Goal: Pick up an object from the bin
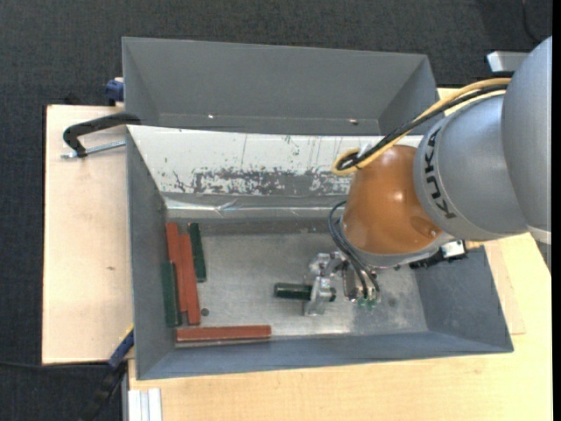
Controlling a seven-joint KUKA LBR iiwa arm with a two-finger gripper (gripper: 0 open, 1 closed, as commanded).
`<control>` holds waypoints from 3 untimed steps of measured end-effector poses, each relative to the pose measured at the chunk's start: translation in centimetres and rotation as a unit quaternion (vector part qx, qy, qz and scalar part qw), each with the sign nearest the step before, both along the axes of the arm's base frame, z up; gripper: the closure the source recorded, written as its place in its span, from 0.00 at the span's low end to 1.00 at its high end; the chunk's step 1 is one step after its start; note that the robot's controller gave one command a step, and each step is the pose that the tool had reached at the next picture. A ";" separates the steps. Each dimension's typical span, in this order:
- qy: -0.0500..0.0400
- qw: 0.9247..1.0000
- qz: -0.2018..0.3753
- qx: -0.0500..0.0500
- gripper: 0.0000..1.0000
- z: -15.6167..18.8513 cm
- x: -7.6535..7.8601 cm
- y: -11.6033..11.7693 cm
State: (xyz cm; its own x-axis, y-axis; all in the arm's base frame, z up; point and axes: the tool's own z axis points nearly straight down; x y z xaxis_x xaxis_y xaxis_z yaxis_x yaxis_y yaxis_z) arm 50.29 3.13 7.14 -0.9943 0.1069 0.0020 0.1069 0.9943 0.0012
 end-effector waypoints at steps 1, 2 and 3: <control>0.000 1.000 -0.001 0.000 1.00 0.0 0.0 0.0; 0.000 1.000 -0.001 0.000 1.00 0.0 0.0 0.0; -0.002 1.000 0.002 0.000 1.00 4.2 0.2 0.1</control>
Offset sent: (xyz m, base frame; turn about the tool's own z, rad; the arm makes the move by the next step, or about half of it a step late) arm 0.0000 0.0000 0.0000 0.0000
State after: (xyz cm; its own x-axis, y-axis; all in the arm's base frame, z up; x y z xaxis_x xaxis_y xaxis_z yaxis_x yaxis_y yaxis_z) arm 50.51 3.28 11.33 -0.9948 0.1022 -0.0010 0.1022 0.9948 0.0018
